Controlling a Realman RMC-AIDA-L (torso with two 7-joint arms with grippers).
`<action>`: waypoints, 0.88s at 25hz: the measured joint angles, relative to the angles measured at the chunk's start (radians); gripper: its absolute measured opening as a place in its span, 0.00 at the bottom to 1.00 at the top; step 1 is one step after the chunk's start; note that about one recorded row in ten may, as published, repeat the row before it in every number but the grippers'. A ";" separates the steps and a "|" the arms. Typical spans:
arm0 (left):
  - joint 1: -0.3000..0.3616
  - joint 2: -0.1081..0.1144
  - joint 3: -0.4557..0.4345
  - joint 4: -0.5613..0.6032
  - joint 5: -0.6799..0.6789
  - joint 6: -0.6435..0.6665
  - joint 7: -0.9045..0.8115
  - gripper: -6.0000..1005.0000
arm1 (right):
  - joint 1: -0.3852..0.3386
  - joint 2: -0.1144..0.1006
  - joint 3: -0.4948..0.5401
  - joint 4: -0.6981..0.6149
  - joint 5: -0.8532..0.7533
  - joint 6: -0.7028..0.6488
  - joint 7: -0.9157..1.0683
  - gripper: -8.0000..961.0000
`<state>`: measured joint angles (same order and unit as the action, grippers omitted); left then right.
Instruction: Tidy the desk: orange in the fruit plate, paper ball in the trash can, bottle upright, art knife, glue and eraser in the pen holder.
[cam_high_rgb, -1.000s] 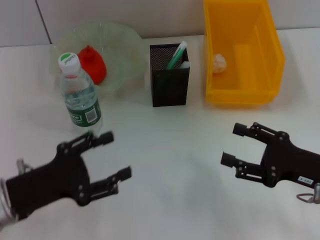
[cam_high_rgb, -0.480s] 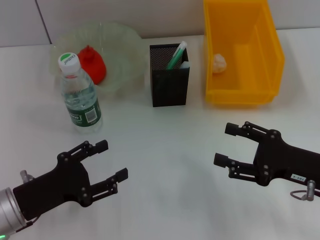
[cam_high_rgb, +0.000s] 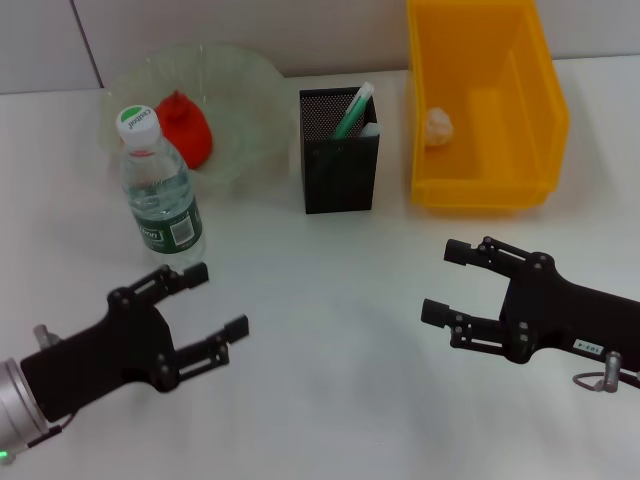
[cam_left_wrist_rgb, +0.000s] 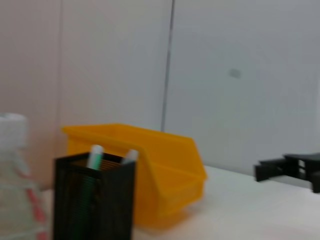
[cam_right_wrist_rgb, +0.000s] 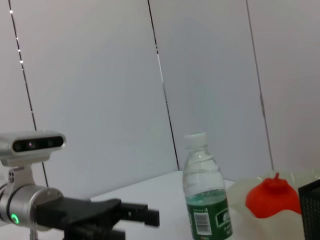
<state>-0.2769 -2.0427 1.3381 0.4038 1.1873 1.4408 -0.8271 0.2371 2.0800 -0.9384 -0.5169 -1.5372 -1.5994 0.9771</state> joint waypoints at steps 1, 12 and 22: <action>0.000 -0.002 -0.019 0.000 0.000 -0.002 -0.004 0.81 | 0.002 0.000 0.001 0.000 0.000 0.006 0.000 0.85; -0.037 0.016 -0.020 0.009 0.095 0.066 -0.040 0.81 | 0.004 0.002 0.001 0.003 0.000 0.015 0.000 0.85; -0.039 0.019 -0.025 0.010 0.099 0.071 -0.041 0.81 | -0.003 0.001 0.001 0.003 0.000 0.010 0.000 0.85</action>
<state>-0.3160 -2.0238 1.3129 0.4133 1.2868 1.5117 -0.8681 0.2339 2.0807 -0.9372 -0.5138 -1.5370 -1.5897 0.9773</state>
